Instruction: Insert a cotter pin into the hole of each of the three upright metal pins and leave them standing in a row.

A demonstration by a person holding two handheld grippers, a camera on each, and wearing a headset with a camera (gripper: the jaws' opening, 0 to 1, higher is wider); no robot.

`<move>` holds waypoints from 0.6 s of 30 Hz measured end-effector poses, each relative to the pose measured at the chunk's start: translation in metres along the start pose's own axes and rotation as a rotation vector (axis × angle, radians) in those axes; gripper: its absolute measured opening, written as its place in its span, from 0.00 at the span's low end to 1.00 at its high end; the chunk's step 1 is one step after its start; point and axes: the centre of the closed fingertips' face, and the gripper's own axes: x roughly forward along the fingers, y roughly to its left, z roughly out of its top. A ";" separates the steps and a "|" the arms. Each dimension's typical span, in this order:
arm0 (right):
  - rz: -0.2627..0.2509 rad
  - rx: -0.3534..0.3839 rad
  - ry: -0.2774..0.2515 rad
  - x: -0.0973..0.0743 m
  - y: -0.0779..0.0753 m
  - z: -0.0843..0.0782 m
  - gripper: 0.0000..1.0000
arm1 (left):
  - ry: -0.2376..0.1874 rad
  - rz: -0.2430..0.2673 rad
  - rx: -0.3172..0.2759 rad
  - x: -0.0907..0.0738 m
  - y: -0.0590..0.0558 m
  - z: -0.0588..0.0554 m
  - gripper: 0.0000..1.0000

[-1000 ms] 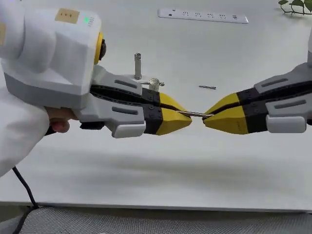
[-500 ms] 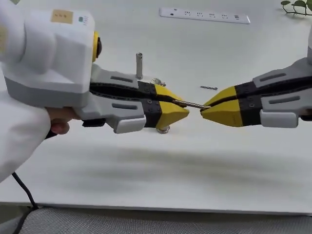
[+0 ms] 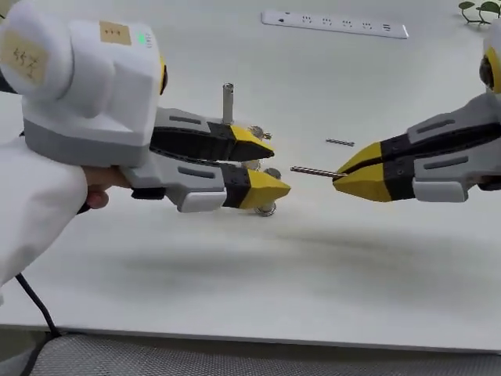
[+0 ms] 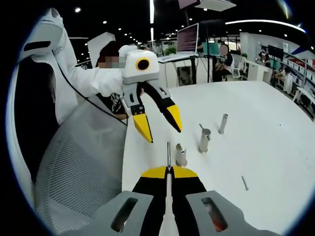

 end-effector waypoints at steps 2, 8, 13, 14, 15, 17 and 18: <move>-0.003 0.002 0.012 0.002 -0.003 -0.003 0.00 | 0.012 -0.002 -0.003 0.002 -0.003 -0.002 0.28; -0.006 -0.005 0.045 0.007 -0.011 -0.012 0.00 | 0.046 -0.013 -0.021 0.012 -0.005 -0.006 0.28; 0.000 0.005 0.061 0.012 -0.016 -0.017 0.00 | 0.099 0.004 -0.019 0.014 0.003 -0.017 0.24; 0.002 0.008 0.062 0.013 -0.017 -0.017 0.00 | 0.105 -0.002 -0.032 0.015 0.004 -0.020 0.22; 0.004 0.009 0.063 0.014 -0.017 -0.018 0.00 | 0.106 -0.004 -0.032 0.015 0.006 -0.021 0.21; 0.008 0.013 0.066 0.016 -0.018 -0.019 0.00 | 0.115 -0.007 -0.025 0.018 0.006 -0.023 0.20; 0.009 0.015 0.068 0.017 -0.018 -0.020 0.00 | 0.122 -0.015 -0.021 0.020 0.007 -0.024 0.20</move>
